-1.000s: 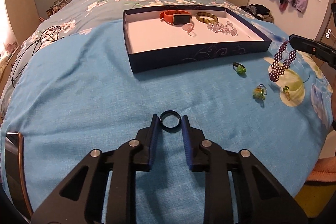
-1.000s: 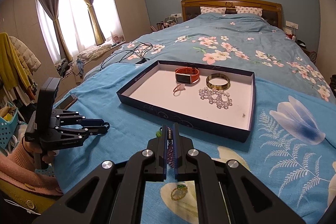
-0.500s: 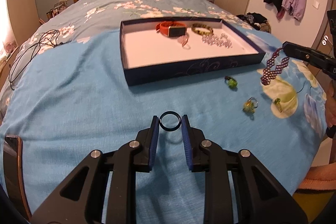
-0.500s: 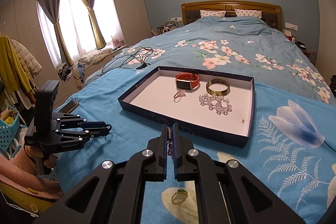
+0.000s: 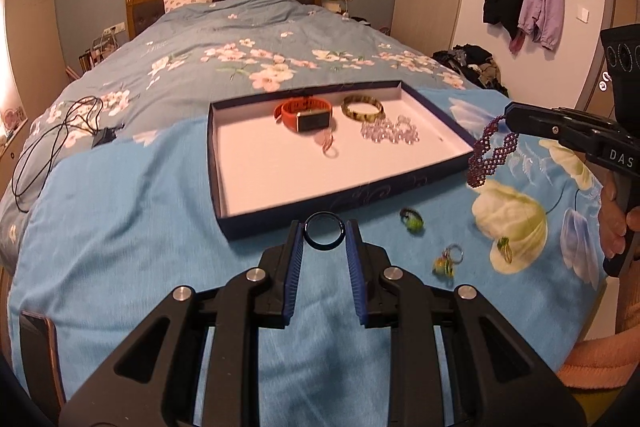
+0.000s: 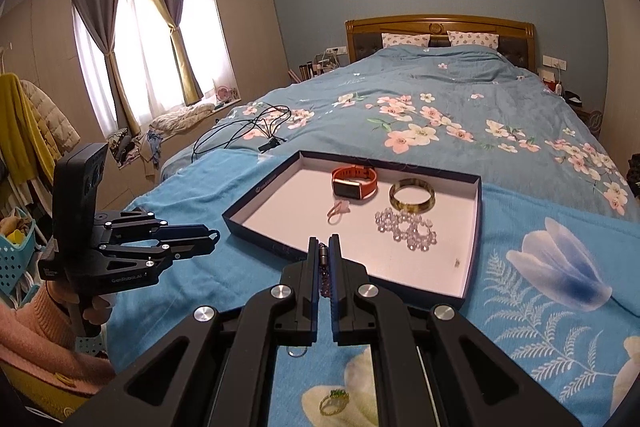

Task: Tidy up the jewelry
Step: 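Carry the black ring toward the box with the left tool while the right tool carries the necklace, then lower the black ring into the box and open the left tool while the right tool releases the necklace, then move the left tool to the yellow-green glass pendant while the right tool reaches the gold chain bracelet, then grasp the yellow-green glass pendant with the left tool while the right tool grasps the gold chain bracelet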

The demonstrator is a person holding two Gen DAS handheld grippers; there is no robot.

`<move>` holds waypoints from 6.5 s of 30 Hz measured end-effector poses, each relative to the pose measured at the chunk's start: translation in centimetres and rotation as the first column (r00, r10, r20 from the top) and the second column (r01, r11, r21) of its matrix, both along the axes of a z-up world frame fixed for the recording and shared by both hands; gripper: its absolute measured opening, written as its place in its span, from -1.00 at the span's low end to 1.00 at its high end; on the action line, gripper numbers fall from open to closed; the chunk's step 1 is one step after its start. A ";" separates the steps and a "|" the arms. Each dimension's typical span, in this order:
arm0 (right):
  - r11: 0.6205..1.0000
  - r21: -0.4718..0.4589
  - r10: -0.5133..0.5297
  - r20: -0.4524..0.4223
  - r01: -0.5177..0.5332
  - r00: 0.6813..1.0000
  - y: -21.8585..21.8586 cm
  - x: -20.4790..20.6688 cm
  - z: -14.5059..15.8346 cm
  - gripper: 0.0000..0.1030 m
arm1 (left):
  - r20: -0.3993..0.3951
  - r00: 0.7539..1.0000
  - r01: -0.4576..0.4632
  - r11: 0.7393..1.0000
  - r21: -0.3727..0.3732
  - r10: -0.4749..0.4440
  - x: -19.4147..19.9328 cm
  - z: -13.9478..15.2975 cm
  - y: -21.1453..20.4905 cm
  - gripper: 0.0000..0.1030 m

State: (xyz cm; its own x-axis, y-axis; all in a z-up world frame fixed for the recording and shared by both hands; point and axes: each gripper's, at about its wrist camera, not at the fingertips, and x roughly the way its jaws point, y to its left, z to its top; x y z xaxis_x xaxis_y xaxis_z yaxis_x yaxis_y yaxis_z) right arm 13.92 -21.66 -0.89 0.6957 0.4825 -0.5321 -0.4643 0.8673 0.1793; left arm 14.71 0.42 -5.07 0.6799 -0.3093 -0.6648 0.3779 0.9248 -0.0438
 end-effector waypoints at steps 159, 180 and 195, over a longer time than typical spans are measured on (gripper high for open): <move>0.994 -0.103 -0.046 -0.251 0.020 0.967 -1.7 -3.9 -8.6 -0.37 | -0.149 0.962 0.228 0.974 -0.011 -0.227 -1.0 -5.4 -8.1 -0.03; 0.985 -0.172 -0.053 -0.217 0.016 0.975 -0.4 -4.2 -8.8 -0.70 | -0.172 0.960 0.226 0.974 0.013 -0.221 -0.2 -6.0 -8.9 -0.65; 0.985 -0.171 -0.059 -0.210 0.022 0.976 -0.4 -4.2 -8.7 -0.79 | -0.168 0.966 0.199 0.980 -0.002 -0.196 -0.4 -5.9 -7.6 -0.68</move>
